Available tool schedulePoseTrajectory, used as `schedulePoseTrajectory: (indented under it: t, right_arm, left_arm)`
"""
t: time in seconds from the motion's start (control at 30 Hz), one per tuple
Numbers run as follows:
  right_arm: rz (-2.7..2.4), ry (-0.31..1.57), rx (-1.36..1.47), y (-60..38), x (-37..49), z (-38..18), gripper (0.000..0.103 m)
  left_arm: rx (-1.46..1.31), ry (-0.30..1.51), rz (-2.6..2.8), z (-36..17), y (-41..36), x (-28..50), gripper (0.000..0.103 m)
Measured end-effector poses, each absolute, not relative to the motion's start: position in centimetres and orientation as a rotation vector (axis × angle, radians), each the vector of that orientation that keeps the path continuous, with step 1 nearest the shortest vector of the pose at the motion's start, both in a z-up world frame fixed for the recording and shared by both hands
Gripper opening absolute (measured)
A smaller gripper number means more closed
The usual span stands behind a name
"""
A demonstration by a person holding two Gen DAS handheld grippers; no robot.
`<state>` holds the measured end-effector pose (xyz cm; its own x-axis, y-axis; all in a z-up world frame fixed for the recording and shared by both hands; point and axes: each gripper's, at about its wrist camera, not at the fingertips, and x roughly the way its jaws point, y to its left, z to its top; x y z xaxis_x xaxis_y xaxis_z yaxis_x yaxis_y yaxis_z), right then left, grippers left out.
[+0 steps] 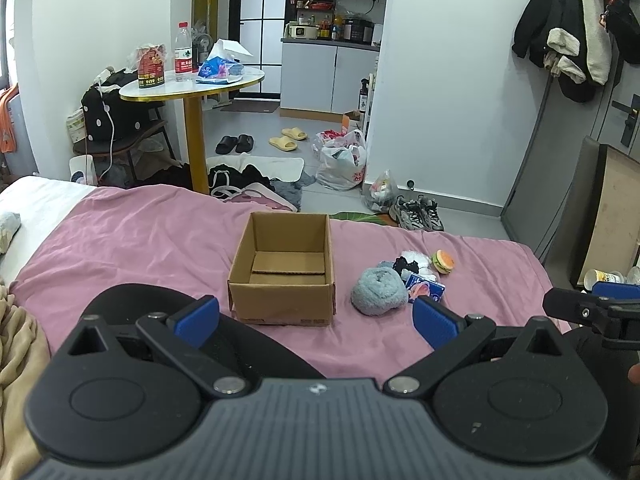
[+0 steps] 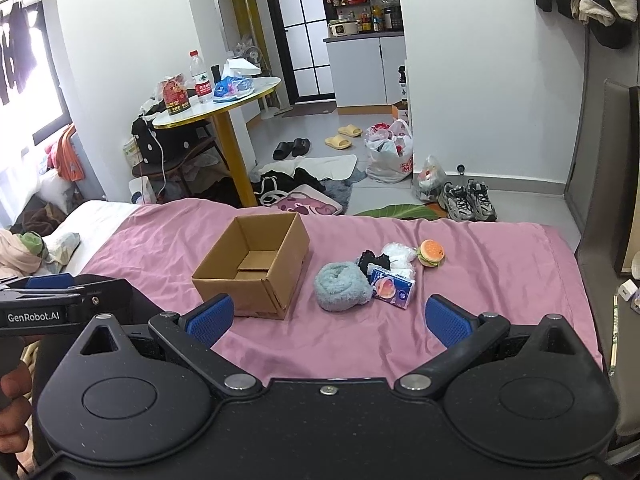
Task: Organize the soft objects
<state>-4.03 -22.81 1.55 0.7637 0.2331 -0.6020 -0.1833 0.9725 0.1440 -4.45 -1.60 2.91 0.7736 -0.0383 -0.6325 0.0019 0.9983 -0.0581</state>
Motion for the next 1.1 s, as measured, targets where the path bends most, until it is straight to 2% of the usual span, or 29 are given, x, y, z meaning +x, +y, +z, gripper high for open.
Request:
schedulePoseTrajectory:
  t: [0.47,1.1]
  right_arm:
    - [0.196,0.683,0.081,-23.1,-2.1,0.7,0.103]
    - [0.175,0.791,0.238,-24.5,4.9,-4.3,0.103]
  left_arm:
    - [-0.066,0.683,-0.028,2.3,-1.7,-3.6,0.102]
    - [-0.080,0.738,-0.072,-1.1,-2.7,3.3,0.101]
